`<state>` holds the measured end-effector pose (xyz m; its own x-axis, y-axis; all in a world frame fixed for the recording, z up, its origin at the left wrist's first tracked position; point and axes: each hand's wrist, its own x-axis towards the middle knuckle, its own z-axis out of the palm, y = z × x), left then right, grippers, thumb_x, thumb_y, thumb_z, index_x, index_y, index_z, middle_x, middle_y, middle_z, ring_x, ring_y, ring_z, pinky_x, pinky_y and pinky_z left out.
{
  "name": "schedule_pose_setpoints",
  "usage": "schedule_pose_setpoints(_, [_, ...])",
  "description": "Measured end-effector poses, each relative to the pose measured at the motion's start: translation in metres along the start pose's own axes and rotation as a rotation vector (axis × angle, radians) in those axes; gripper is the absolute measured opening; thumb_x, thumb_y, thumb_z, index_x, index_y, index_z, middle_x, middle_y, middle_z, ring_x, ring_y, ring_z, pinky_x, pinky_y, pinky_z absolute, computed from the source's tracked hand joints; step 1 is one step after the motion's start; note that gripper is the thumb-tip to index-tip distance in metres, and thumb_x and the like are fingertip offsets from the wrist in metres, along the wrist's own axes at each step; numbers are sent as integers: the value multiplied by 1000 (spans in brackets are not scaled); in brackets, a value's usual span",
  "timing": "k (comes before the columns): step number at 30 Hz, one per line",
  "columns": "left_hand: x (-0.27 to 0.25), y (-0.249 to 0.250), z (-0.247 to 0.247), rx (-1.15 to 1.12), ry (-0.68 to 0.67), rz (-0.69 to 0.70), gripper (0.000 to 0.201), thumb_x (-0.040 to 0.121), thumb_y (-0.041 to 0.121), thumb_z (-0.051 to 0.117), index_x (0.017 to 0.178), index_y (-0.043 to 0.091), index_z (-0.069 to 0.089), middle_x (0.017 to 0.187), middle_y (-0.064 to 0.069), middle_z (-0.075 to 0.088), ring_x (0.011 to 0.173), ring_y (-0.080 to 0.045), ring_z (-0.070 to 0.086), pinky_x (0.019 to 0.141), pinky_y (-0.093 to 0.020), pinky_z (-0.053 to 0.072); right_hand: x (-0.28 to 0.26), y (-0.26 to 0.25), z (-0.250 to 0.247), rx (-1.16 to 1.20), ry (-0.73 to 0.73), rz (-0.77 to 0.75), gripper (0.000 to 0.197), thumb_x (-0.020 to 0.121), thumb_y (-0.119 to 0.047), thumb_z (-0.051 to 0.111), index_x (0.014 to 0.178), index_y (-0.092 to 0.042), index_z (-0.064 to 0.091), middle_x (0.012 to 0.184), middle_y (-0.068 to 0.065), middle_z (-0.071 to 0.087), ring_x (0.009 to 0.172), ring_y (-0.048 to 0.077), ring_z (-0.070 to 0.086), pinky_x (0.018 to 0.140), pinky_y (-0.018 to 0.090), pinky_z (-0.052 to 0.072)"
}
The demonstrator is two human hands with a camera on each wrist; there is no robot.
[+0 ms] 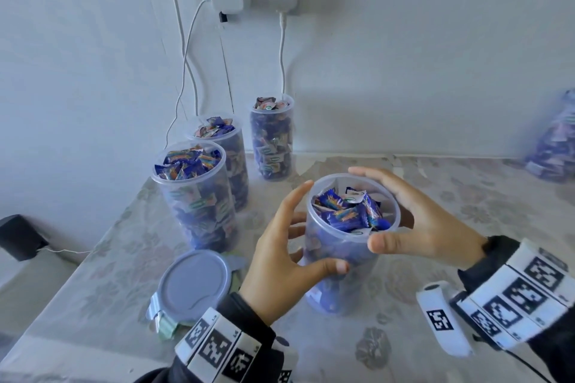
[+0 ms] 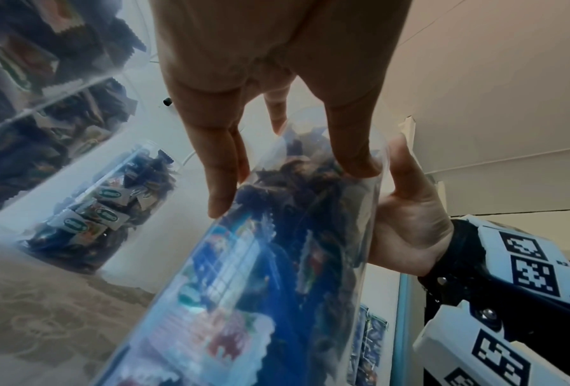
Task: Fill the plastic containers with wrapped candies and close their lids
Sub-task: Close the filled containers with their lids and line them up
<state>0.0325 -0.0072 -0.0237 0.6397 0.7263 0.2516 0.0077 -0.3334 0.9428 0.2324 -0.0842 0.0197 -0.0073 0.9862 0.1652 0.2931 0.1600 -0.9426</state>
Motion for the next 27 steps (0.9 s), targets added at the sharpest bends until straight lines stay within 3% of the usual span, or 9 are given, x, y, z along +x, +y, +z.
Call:
schedule_pose_setpoints(5, [-4, -6, -6, -18, -45, -12, 99, 53, 39, 84, 131, 58, 27, 120, 27, 54, 113, 1, 53, 83, -16, 50, 1, 0, 5, -38, -32, 7, 91, 57, -59, 81, 135, -38, 39, 134, -8, 54, 121, 16, 56, 100, 35, 46])
schedule_pose_setpoints(9, [-11, -12, -23, 125, -89, -64, 86, 57, 51, 76, 128, 61, 29, 122, 24, 55, 117, 8, 47, 88, -8, 42, 1, -1, 6, -26, -47, 5, 91, 57, -59, 81, 135, -39, 38, 134, -8, 53, 121, 16, 56, 98, 28, 47])
schedule_pose_setpoints(12, [-18, -19, -45, 416, -81, -104, 65, 63, 53, 73, 120, 52, 42, 122, 18, 53, 117, 7, 45, 87, -1, 32, 0, -1, 6, -20, -53, 0, 91, 57, -59, 81, 135, -39, 38, 134, -9, 53, 121, 14, 55, 94, 21, 46])
schedule_pose_setpoints(14, [-23, -23, -60, 670, -108, -212, 63, 71, 50, 72, 125, 45, 41, 126, 13, 45, 122, -4, 41, 92, -9, 31, 0, 0, 6, -26, -50, -5, 92, 56, -60, 80, 135, -39, 39, 134, -10, 53, 121, 13, 55, 94, 20, 46])
schedule_pose_setpoints(18, [-35, -32, -83, 1100, -145, -522, 81, 72, 59, 65, 139, 37, 26, 138, -2, 25, 128, -26, 29, 105, -31, 29, 0, 2, 7, -20, -47, -13, 91, 56, -62, 80, 134, -41, 39, 133, -10, 54, 121, 14, 55, 95, 22, 46])
schedule_pose_setpoints(24, [-43, -37, -94, 1223, -121, -684, 98, 57, 79, 61, 139, 49, 15, 148, -12, -2, 140, -37, -1, 108, -62, 16, 0, 3, 7, -18, -43, -14, 92, 55, -63, 80, 134, -41, 38, 133, -9, 54, 121, 14, 55, 96, 22, 46])
schedule_pose_setpoints(27, [-47, -40, -100, 1129, -201, -742, 119, 39, 87, 53, 141, 49, 5, 145, -13, 1, 138, -36, 8, 107, -57, 27, -1, 2, 7, -33, -41, -8, 92, 55, -64, 79, 134, -43, 38, 133, -10, 54, 121, 14, 55, 94, 21, 47])
